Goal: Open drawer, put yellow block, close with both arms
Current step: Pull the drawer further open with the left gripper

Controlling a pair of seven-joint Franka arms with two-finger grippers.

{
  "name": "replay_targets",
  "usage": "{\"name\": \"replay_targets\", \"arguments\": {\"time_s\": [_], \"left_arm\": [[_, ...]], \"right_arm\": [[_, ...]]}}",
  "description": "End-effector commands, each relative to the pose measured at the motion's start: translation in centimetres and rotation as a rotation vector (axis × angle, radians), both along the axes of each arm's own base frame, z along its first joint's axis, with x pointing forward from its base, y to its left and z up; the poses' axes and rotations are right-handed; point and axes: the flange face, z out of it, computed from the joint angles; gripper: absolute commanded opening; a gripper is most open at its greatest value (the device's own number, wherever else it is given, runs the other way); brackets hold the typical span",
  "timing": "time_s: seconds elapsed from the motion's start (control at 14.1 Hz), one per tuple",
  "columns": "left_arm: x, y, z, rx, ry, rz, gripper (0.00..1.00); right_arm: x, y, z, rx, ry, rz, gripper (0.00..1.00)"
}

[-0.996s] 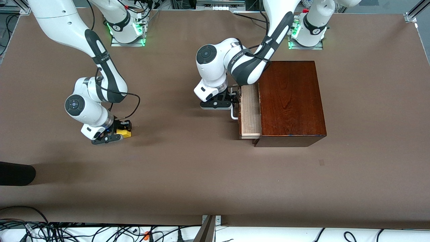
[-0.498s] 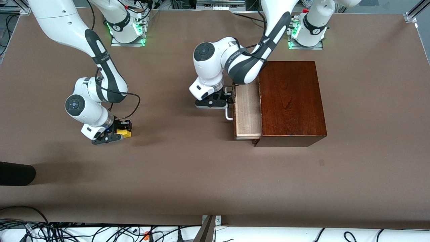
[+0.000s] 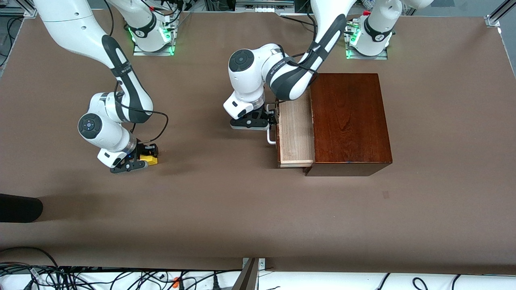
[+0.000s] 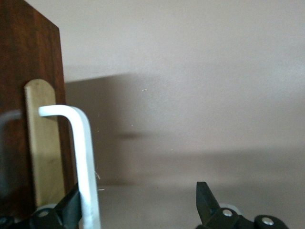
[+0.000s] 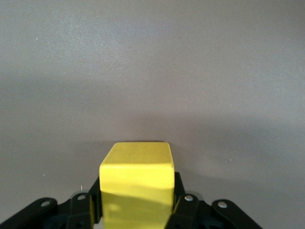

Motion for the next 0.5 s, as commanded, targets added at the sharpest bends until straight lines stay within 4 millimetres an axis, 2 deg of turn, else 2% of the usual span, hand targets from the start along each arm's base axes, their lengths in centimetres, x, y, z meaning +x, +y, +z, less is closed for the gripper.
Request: {"name": "replay_targets", "arguments": {"time_s": [0.0,0.21,0.36,0.43], "left_arm": [[0.6,-0.3,1.9,0.056,0.015,-0.01,1.0],[1.1,0.2,3.2,0.082,0.028,0.0,1.0],[2.2,0.9,6.1,0.079,0.024,0.014,1.0],[3.2,2.0,7.4,0.081,0.035,0.009,1.0]], "right_arm": [[0.0,0.1,0.5,0.014,-0.01,0.008,0.2],[0.0,0.1,0.5,0.014,-0.01,0.008,0.2],[0.0,0.1,0.5,0.014,-0.01,0.008,0.2],[0.0,0.1,0.5,0.014,-0.01,0.008,0.2]]}}
